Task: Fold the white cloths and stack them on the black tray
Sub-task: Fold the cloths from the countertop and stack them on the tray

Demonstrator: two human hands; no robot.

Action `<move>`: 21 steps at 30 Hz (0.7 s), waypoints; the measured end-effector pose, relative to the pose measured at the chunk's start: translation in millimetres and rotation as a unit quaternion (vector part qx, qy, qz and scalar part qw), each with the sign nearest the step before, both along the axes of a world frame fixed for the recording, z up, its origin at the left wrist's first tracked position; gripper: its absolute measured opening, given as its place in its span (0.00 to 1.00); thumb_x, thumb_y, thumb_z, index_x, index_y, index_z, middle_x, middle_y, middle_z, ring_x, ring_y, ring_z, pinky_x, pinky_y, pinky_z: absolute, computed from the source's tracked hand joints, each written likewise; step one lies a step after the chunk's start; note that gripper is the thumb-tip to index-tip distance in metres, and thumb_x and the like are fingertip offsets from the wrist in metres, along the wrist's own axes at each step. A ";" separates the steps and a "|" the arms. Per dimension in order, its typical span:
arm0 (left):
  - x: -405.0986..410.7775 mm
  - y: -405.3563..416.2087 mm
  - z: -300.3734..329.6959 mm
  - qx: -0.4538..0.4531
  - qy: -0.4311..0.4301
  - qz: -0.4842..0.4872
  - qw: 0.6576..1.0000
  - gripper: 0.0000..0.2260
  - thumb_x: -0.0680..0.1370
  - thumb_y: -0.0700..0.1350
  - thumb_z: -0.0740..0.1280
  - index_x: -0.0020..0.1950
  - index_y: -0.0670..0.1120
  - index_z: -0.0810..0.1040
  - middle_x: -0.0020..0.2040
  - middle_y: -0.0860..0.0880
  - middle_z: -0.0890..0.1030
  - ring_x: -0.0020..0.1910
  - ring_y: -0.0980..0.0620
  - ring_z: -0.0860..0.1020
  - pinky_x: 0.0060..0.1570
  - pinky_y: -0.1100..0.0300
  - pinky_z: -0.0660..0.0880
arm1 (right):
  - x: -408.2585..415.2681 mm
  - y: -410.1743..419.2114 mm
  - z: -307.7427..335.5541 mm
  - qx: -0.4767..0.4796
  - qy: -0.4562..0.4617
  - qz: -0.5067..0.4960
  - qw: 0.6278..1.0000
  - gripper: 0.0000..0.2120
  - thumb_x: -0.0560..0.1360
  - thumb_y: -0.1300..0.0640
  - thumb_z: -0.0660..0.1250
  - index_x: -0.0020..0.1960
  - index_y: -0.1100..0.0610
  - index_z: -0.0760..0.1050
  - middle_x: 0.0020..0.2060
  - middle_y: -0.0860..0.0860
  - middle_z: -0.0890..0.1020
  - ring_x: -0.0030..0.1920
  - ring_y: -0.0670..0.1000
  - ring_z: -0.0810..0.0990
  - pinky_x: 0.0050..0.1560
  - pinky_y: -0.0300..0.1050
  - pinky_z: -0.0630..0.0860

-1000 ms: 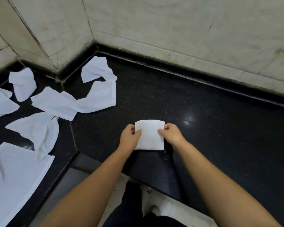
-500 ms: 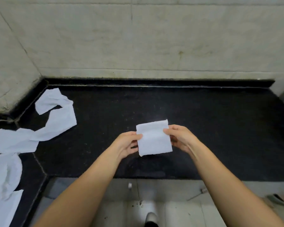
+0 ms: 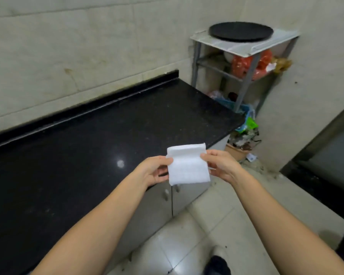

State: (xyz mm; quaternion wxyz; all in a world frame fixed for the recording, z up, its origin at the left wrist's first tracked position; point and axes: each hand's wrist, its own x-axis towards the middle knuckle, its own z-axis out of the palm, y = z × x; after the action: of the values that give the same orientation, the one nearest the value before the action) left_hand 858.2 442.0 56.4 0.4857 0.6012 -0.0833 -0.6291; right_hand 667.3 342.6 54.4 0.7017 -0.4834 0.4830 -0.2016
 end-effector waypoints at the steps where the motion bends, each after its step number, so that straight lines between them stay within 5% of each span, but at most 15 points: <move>1: -16.9 -21.0 1.3 -0.005 -0.004 -0.016 1.000 0.08 0.75 0.35 0.66 0.41 0.48 0.74 0.32 0.52 0.83 0.42 0.53 0.79 0.46 0.54 0.75 | -20.3 -14.6 0.1 -0.001 -0.011 -0.015 1.000 0.06 0.77 0.61 0.65 0.41 0.55 0.76 0.32 0.47 0.83 0.32 0.43 0.81 0.32 0.37 0.76; 4: -73.6 -90.4 7.0 -0.023 -0.010 -0.049 0.999 0.09 0.75 0.35 0.66 0.40 0.48 0.75 0.39 0.50 0.82 0.42 0.53 0.78 0.48 0.53 0.75 | -82.5 -65.4 6.1 -0.005 -0.030 -0.062 0.998 0.07 0.77 0.64 0.64 0.41 0.56 0.76 0.28 0.47 0.82 0.28 0.42 0.80 0.28 0.36 0.75; 9: -175.4 -207.9 22.0 -0.053 -0.003 -0.078 0.996 0.08 0.76 0.35 0.65 0.41 0.47 0.75 0.42 0.49 0.79 0.41 0.53 0.77 0.48 0.53 0.76 | -184.2 -163.3 27.2 -0.026 -0.033 -0.115 0.992 0.07 0.77 0.65 0.64 0.41 0.57 0.75 0.30 0.50 0.82 0.32 0.48 0.78 0.36 0.41 0.71; 12: -218.2 -261.4 29.8 -0.049 -0.006 -0.086 0.995 0.08 0.76 0.35 0.65 0.41 0.47 0.74 0.41 0.49 0.79 0.40 0.53 0.77 0.48 0.53 0.75 | -223.4 -218.1 38.9 -0.028 -0.026 -0.130 0.991 0.07 0.77 0.66 0.63 0.41 0.59 0.75 0.28 0.51 0.81 0.25 0.45 0.79 0.23 0.35 0.73; 17: -224.1 -354.2 51.5 -0.082 -0.016 -0.058 0.995 0.06 0.76 0.34 0.65 0.45 0.44 0.76 0.41 0.47 0.80 0.41 0.51 0.77 0.46 0.54 0.76 | -228.5 -314.4 54.5 -0.060 -0.030 -0.109 0.992 0.07 0.77 0.64 0.65 0.41 0.57 0.74 0.31 0.50 0.82 0.30 0.43 0.81 0.27 0.35 0.75; 21: -202.0 -434.6 78.9 -0.148 -0.057 -0.042 0.986 0.08 0.76 0.34 0.63 0.41 0.44 0.75 0.30 0.50 0.82 0.31 0.53 0.79 0.32 0.60 0.78 | -203.1 -399.9 82.6 -0.105 -0.048 -0.087 0.989 0.07 0.77 0.63 0.64 0.41 0.57 0.74 0.31 0.49 0.81 0.26 0.40 0.79 0.25 0.33 0.73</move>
State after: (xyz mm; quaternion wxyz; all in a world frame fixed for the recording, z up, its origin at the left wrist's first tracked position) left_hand 656.2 7.4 135.2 0.5368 0.5537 -0.2281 -0.5943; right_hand 464.1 -57.3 136.9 0.6488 -0.5005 0.4654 -0.3345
